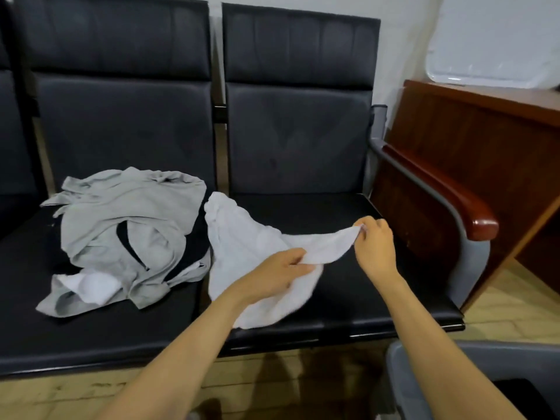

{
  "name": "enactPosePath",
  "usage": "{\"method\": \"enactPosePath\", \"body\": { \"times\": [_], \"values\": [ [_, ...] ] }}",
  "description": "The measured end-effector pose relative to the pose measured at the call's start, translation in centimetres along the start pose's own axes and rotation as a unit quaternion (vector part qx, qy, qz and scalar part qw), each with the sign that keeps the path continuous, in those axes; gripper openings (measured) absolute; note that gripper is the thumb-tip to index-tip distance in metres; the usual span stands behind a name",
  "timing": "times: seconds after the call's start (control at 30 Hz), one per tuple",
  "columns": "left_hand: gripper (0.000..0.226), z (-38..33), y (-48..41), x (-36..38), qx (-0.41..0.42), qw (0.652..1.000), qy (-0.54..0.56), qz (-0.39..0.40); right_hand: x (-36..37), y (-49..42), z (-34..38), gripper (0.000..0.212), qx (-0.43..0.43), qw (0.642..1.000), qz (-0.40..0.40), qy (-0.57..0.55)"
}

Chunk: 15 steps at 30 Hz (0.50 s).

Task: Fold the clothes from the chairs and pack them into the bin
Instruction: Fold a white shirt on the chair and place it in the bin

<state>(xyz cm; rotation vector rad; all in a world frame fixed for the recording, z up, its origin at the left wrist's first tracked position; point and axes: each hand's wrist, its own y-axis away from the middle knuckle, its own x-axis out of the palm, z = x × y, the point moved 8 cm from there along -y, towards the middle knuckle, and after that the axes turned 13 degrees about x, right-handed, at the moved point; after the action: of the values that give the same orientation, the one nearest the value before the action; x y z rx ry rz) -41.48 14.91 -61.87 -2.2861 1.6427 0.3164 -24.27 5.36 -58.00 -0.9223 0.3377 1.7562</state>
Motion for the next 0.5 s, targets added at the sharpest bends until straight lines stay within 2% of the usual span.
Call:
{"method": "enactPosePath", "body": {
  "times": [0.03,0.1,0.13,0.17,0.2,0.23,0.27,0.33,0.37,0.4,0.43,0.5],
  "values": [
    [0.005,-0.1,-0.1,1.5,-0.009,0.998,0.036,0.048,0.1,0.0,-0.9,0.027,0.018,1.0,0.002,-0.008],
    [0.036,1.0,-0.2,1.6,-0.024,0.997,0.044,0.057,0.7,0.6,-2.5,0.038,0.048,0.998,0.006,-0.027],
    [0.044,2.2,-0.3,0.4,-0.042,0.999,-0.013,0.032,0.9,1.1,-3.0,0.037,0.049,0.998,0.003,-0.04],
    [0.046,3.5,-0.2,-1.3,-0.061,0.991,-0.117,0.008,1.3,1.6,-3.0,0.032,0.042,0.998,0.006,-0.046],
    [0.048,4.9,0.1,-2.7,-0.089,0.966,-0.241,0.016,1.9,2.0,-2.8,0.026,0.025,0.999,0.026,-0.04],
    [0.051,6.3,0.6,-3.5,-0.113,0.935,-0.332,0.045,2.9,2.5,-2.3,0.022,0.003,0.997,0.077,-0.025],
    [0.056,7.6,1.2,-3.8,-0.132,0.92,-0.36,0.085,4.5,3.2,-1.8,0.026,-0.017,0.986,0.165,-0.002],
    [0.068,9.0,2.4,-3.5,-0.15,0.935,-0.296,0.122,8.0,5.6,-2.0,0.05,-0.031,0.926,0.366,0.089],
    [0.075,8.9,2.7,-3.5,-0.145,0.945,-0.266,0.122,9.2,6.6,-2.5,0.059,-0.038,0.895,0.421,0.145],
    [0.08,8.6,3.0,-3.6,-0.133,0.951,-0.255,0.114,9.9,6.9,-3.1,0.063,-0.036,0.879,0.441,0.175],
    [0.081,8.1,3.3,-4.0,-0.116,0.954,-0.258,0.096,10.3,6.5,-3.7,0.064,-0.023,0.881,0.437,0.18],
    [0.074,7.3,3.8,-4.5,-0.076,0.951,-0.288,0.078,10.5,4.9,-4.8,0.061,0.001,0.906,0.387,0.172]
  ]
}}
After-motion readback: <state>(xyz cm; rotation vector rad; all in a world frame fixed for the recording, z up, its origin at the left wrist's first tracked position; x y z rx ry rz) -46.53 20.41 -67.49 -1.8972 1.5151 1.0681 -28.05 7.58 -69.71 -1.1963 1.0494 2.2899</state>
